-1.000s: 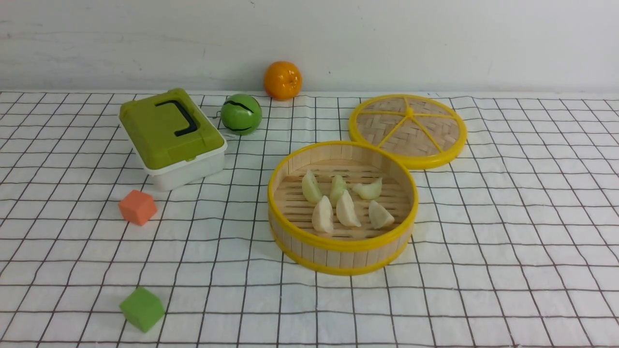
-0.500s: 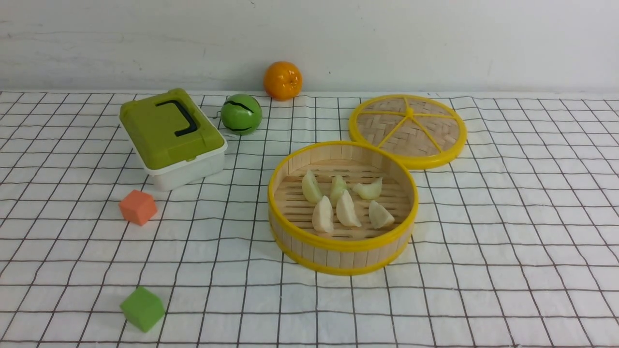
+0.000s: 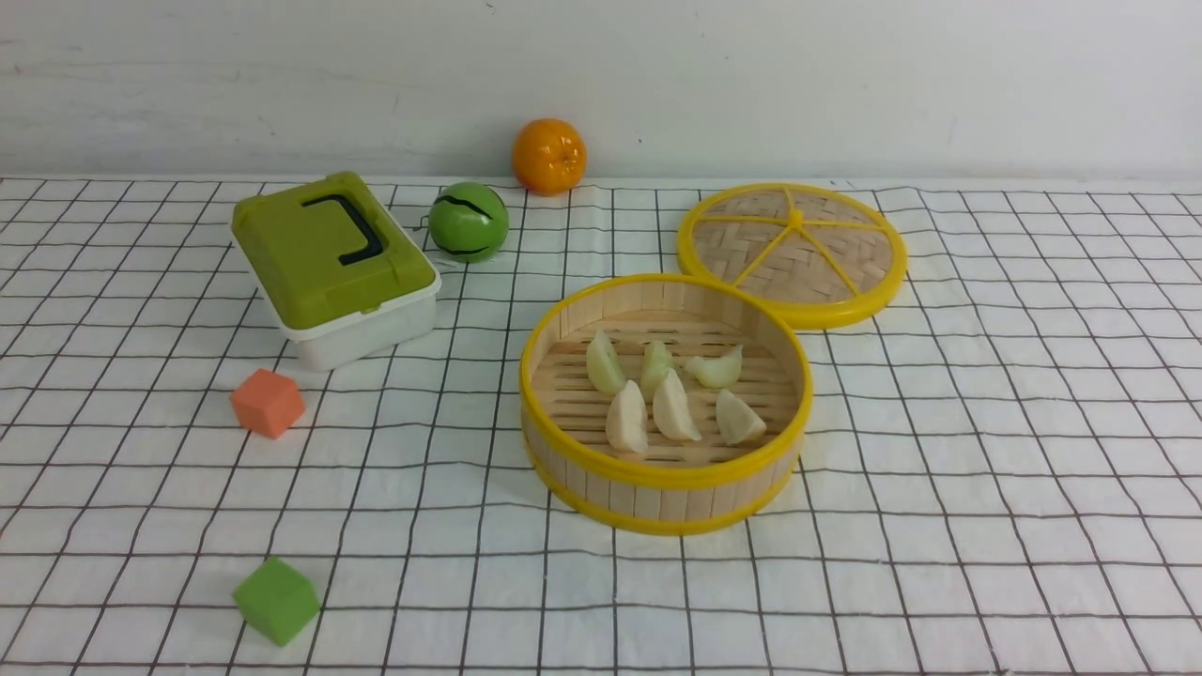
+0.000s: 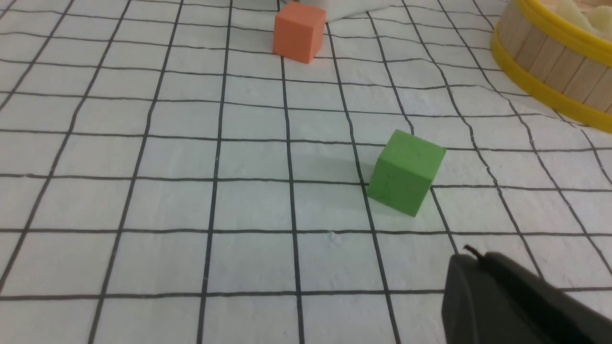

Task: Put the dumplings into the steamer on the table with the white tablecloth.

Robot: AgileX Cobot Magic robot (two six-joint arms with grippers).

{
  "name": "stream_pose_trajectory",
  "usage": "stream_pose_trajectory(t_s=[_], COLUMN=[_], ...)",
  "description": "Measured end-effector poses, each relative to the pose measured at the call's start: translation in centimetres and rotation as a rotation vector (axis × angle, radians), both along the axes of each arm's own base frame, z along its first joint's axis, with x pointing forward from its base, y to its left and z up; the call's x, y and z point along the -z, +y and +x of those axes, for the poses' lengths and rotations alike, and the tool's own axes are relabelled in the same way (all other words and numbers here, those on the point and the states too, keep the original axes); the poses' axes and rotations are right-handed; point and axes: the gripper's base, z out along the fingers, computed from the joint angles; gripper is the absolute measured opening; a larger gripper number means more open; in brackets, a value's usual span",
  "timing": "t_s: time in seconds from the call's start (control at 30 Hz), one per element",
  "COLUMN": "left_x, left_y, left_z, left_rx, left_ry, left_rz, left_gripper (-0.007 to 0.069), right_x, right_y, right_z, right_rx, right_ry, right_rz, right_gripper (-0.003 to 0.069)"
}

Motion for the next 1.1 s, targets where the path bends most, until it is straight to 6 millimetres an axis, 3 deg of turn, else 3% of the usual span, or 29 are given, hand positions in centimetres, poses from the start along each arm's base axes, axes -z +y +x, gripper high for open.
stream_pose_trajectory(t_s=[1.1], left_x=[0.0], left_y=[0.0], left_z=[0.0], left_rx=[0.0], left_ry=[0.0], left_rz=[0.0], left_gripper=[0.0001], right_x=[0.0], right_y=[0.0], right_z=[0.0], right_rx=[0.0], right_ry=[0.0], right_rz=[0.0], right_gripper=[0.0155])
